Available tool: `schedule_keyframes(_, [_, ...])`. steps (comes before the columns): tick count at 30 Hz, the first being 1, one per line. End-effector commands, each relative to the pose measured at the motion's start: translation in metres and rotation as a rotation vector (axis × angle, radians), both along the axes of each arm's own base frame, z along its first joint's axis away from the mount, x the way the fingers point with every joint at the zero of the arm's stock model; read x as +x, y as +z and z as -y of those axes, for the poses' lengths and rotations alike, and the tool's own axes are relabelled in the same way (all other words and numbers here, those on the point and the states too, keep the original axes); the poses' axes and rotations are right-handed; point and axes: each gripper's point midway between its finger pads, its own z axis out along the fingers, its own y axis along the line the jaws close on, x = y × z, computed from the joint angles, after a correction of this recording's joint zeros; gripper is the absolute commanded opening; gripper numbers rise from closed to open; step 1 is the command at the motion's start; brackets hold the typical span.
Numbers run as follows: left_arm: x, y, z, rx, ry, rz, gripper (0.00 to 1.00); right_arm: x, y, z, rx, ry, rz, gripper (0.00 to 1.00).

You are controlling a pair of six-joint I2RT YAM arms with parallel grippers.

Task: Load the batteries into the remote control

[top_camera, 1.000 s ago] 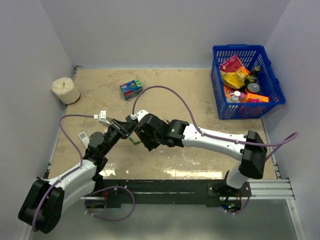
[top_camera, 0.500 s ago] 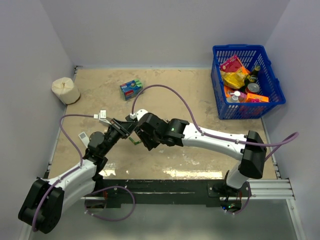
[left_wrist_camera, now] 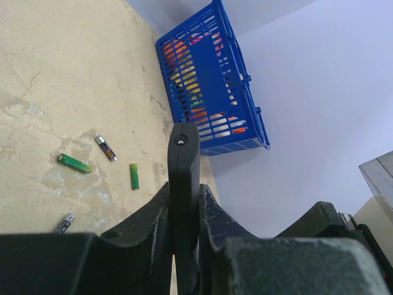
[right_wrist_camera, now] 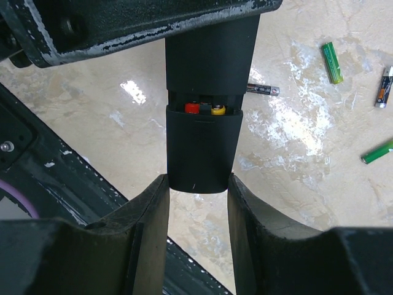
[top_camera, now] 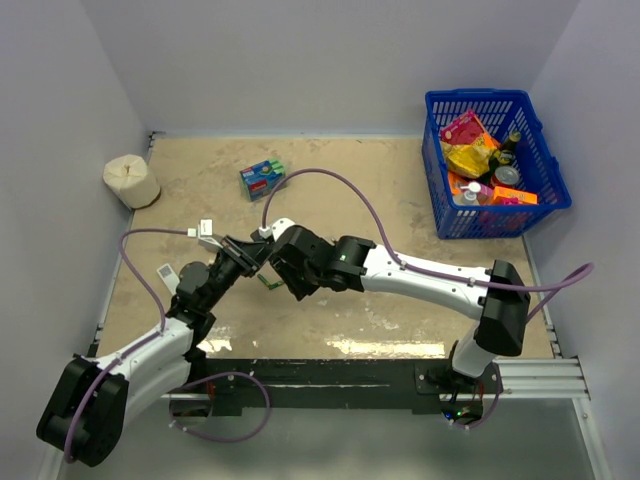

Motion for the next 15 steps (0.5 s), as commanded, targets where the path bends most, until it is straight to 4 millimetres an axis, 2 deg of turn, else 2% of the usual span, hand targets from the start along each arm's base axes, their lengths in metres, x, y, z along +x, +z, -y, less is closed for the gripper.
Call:
schedule_keyframes(1, [0.0035,0.0346,0.004,-0.054,-0.008,0.086,0.0,0.0082,0.0166,-0.008,0.016,-0.008,0.048,0.24])
schedule_keyframes(7, [0.0028,0.0356,0.0053,-0.067,-0.017,0.084,0.0,0.0112,0.0169,-0.0096,0.014,-0.017,0.054,0.3])
schedule_keyframes(15, [0.0056,0.0329,0.002,-0.092,0.008,0.059,0.0,0.0083,0.0133,-0.0114,-0.012,0.006,0.035,0.31])
